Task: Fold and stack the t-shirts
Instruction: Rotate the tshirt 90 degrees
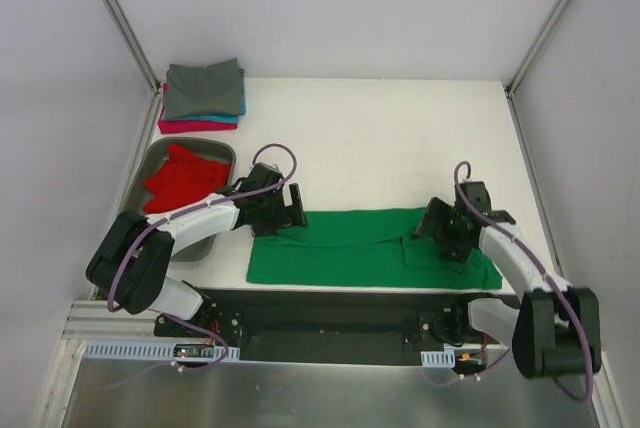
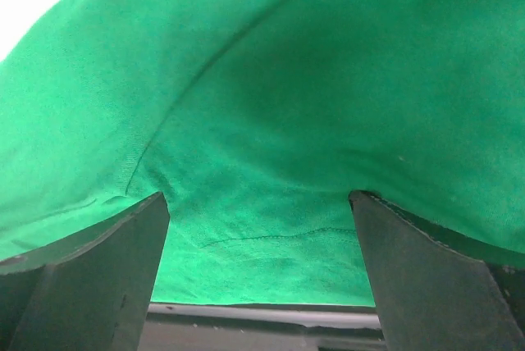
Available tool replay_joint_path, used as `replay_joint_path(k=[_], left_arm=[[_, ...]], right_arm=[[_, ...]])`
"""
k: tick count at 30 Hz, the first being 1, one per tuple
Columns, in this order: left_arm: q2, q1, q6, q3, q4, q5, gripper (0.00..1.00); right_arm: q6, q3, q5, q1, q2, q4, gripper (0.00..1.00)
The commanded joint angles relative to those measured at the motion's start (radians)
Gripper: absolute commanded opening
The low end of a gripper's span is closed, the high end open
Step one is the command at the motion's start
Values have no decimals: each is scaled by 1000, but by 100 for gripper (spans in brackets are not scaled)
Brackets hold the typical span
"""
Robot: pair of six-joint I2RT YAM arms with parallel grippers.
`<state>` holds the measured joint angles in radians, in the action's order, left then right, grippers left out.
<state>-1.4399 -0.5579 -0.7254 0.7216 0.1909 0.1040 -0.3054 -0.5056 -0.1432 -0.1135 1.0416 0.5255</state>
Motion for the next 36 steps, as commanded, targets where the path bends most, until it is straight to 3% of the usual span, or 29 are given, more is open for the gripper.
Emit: replay_joint_path(k=[1, 8, 14, 18, 21, 24, 27, 36], left_arm=[[1, -11, -28, -56, 94, -38, 99], [85, -112, -216, -122, 85, -134, 99], [49, -253, -397, -145, 71, -210, 99], [-39, -338, -483, -117, 70, -201, 99], [-98, -399, -534, -65, 65, -219, 99], [-155, -442, -568, 7, 45, -231, 99], [-215, -464, -574, 82, 36, -225, 99], [-241, -497, -643, 104, 33, -187, 99]], right_arm=[[40, -106, 80, 52, 234, -163, 96], [115, -468, -13, 66, 647, -185, 96], [137, -975, -99, -8, 1013, 31, 96], [140, -1402, -108, -93, 1251, 233, 96], [92, -1601, -160, -149, 1409, 277, 96], [8, -1732, -212, -179, 1524, 226, 96], [-87, -1794, -240, -190, 1577, 69, 96], [-176, -1840, -79, -190, 1626, -191, 96]])
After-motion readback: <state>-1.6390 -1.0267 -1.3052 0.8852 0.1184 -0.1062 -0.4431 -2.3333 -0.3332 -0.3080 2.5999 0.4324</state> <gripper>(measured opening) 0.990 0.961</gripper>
